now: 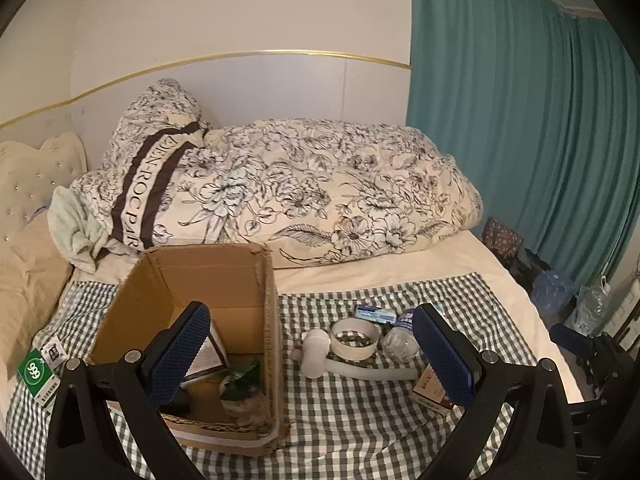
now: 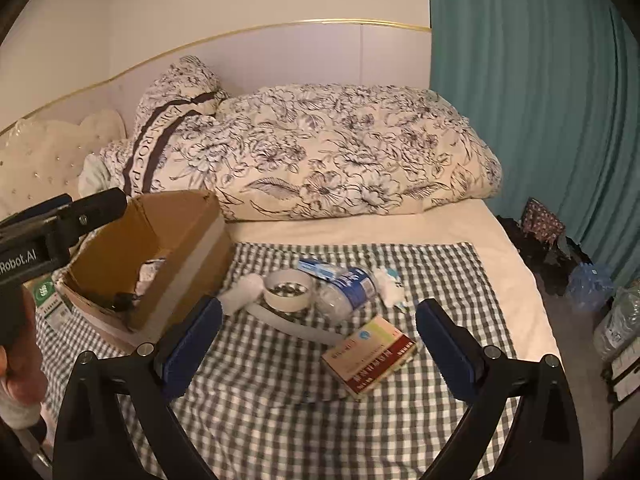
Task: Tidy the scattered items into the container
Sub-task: 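Move both open tools toward the Amoxicillin box and white plastic cylinder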
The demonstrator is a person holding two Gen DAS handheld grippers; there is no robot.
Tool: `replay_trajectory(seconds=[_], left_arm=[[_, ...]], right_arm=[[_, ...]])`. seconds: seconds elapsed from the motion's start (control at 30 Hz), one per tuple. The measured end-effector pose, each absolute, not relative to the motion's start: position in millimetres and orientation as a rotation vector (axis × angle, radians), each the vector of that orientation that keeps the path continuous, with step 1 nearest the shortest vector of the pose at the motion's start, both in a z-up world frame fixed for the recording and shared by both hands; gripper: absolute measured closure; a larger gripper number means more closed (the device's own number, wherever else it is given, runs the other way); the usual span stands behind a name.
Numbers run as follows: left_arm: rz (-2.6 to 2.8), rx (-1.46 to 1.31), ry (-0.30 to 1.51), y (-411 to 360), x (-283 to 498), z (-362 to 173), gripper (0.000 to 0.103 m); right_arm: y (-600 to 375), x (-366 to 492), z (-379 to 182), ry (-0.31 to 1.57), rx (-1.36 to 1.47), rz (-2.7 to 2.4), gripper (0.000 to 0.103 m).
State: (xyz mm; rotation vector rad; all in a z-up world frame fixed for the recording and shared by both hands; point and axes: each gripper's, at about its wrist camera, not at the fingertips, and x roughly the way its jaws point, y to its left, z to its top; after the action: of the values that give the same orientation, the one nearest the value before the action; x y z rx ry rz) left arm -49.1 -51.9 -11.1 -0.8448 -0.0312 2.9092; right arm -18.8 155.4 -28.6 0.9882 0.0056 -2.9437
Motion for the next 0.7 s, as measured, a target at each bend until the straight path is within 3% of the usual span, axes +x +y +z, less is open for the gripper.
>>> replay_trajectory(seconds=[0.7], left_arm=[[2.813, -0.91, 0.055, -2, -73, -58, 0.0]], right_arm=[[184, -32, -81, 0.004, 1.164, -2.918, 0.002]])
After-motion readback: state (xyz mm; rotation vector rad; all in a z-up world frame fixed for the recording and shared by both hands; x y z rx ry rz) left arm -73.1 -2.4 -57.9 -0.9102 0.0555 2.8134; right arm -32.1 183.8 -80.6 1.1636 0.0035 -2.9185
